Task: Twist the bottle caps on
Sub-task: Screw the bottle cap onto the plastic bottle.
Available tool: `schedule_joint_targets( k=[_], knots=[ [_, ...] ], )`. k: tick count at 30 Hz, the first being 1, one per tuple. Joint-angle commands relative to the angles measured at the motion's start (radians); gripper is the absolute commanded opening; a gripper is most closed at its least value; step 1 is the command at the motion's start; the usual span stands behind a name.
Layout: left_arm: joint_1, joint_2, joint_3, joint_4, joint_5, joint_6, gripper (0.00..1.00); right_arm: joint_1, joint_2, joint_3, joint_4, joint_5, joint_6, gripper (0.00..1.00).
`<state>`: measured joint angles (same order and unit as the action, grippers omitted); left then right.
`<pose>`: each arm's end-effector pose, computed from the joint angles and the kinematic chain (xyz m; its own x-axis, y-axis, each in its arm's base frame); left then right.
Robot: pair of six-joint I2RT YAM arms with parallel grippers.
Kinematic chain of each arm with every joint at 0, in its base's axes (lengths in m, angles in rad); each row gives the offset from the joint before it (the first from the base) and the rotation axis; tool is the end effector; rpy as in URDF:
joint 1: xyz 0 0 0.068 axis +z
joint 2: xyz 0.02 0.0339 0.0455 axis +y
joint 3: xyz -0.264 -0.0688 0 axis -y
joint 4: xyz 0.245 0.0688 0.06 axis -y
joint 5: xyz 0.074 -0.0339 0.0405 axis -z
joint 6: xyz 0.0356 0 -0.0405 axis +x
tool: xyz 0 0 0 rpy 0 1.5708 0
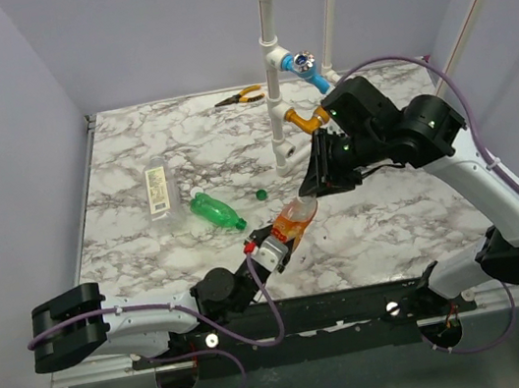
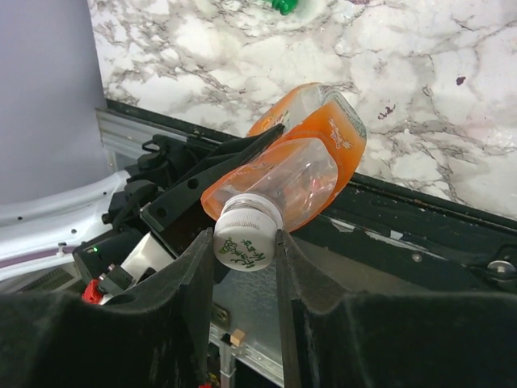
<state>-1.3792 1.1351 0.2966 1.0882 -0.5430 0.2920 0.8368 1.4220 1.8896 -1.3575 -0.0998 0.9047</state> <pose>0.0596 -0.2107 0.2366 0.2596 -0.0439 -0.9647 0.7001 0.6967 0.1567 0.1591 0.1816 0.4536 -0.9355 0.1309 -0.3281 -0.0733 0.8367 0.5428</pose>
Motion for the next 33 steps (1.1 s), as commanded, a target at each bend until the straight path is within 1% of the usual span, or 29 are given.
schedule_joint_targets(
  k=[1, 7, 9, 15, 16, 19, 21, 25, 33],
  knots=[
    [-0.032, -0.008, 0.04, 0.111, 0.139, 0.049, 0.0, 0.012, 0.064, 0.003, -0.063, -0.041, -0.027, 0.24],
    [-0.034, 0.0, 0.045, 0.111, 0.137, 0.052, 0.0, 0.012, 0.084, -0.013, -0.062, -0.047, -0.033, 0.25],
    [-0.034, -0.007, 0.042, 0.111, 0.138, 0.052, 0.0, 0.012, 0.089, -0.017, -0.053, -0.064, -0.042, 0.27],
    [-0.034, -0.033, 0.036, 0.111, 0.137, 0.053, 0.0, 0.012, 0.105, 0.013, -0.063, -0.079, -0.061, 0.29],
    [-0.034, -0.035, 0.036, 0.112, 0.138, 0.052, 0.0, 0.013, 0.107, 0.013, -0.062, -0.079, -0.06, 0.3],
    [-0.034, -0.03, 0.04, 0.11, 0.13, 0.044, 0.0, 0.012, 0.107, 0.007, -0.054, -0.076, -0.053, 0.31],
    [-0.034, -0.026, 0.039, 0.111, 0.123, 0.041, 0.0, 0.012, 0.107, 0.008, -0.055, -0.074, -0.05, 0.35],
    [-0.034, -0.017, 0.032, 0.11, 0.106, 0.034, 0.0, 0.013, 0.114, 0.026, -0.063, -0.062, -0.047, 0.4],
    [-0.035, -0.005, 0.026, 0.105, 0.085, 0.01, 0.0, 0.012, 0.118, 0.029, -0.063, -0.064, -0.045, 0.44]
  ],
)
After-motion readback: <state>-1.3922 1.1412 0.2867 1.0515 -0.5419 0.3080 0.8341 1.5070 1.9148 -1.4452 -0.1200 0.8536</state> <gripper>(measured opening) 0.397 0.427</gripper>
